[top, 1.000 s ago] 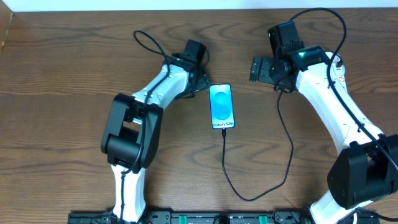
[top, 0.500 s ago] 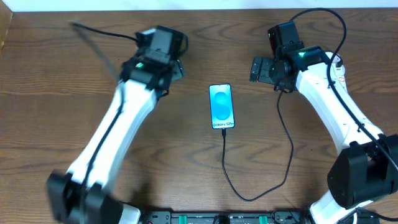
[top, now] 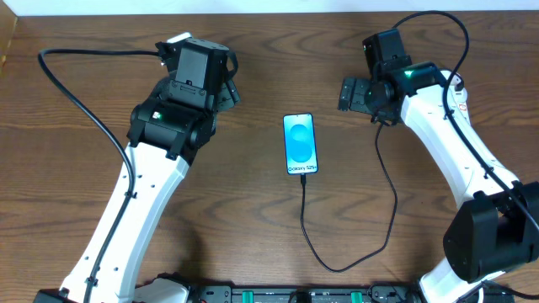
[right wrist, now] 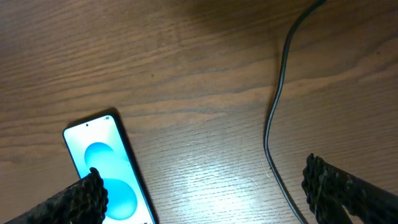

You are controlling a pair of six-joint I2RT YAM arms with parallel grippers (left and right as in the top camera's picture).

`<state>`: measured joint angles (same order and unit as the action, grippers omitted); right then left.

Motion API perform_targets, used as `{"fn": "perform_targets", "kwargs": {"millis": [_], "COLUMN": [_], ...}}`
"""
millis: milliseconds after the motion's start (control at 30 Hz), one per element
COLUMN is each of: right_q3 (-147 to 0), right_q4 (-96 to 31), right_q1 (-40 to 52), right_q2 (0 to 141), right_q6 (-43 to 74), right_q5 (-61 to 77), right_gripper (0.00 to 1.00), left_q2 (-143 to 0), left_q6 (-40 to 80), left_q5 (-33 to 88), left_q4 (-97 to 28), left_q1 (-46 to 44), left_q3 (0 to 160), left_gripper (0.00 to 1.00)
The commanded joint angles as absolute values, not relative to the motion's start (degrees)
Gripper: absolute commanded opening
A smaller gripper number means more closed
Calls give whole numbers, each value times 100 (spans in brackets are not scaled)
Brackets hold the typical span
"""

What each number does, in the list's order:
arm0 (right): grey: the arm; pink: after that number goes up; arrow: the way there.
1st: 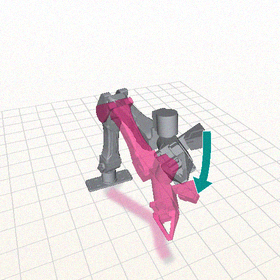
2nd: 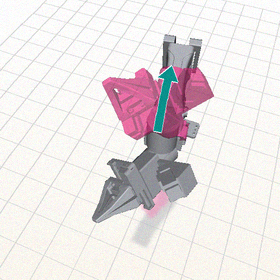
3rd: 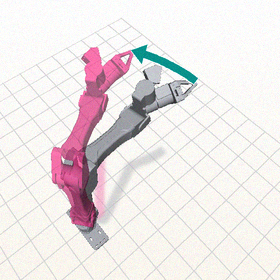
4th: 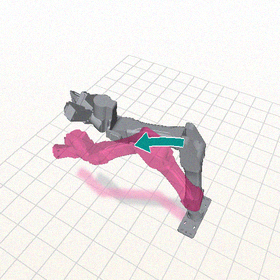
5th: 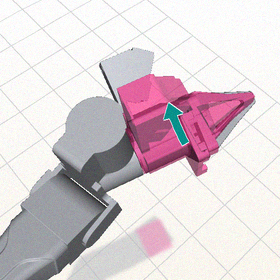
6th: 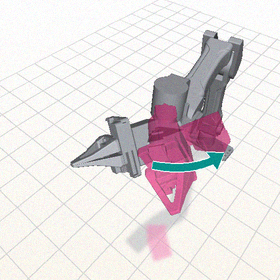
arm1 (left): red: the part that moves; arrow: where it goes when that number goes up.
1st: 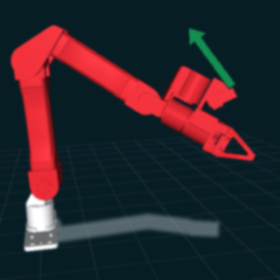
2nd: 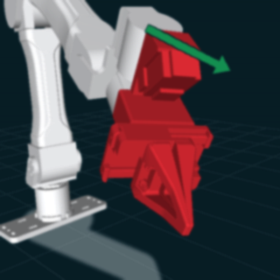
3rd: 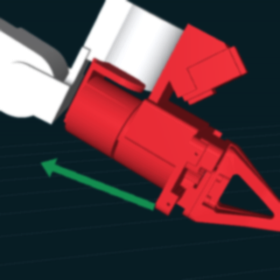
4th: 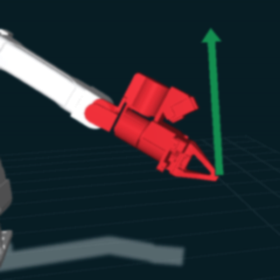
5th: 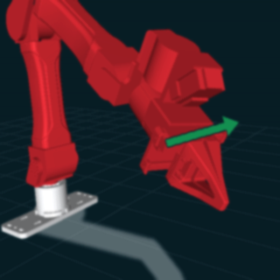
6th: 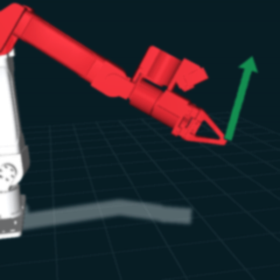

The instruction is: Plug charger to phone and switch on socket

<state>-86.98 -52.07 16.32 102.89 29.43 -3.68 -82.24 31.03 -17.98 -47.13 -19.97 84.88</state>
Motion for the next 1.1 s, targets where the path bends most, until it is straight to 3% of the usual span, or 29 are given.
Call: {"fn": "perform_targets", "kwargs": {"millis": [0, 467, 733, 1067], "right_q3": [-8715, -9413, -10409, -10510], "right_q4": [-5216, -5752, -6711, -6882], "right_q1": [1616, 1249, 34, -1997], "right_q2": [10151, 10151, 10151, 10162], "right_q6": [2904, 1319, 499, -132], "right_q5": [-427, 1422, 1815, 2316], "right_gripper": [99, 99, 99, 99], "left_q2": [-8204, -8204, -8204, -8204], "left_q6": [3002, 3002, 3002, 3002], "left_q5": [-1914, -1914, -1914, -1914], "left_q4": [-4735, -4735, -4737, -4735], "left_q1": [-1994, -1994, -1994, -1994], "left_q3": [8534, 8534, 8534, 8534], "left_gripper": [81, 81, 81, 81]}}
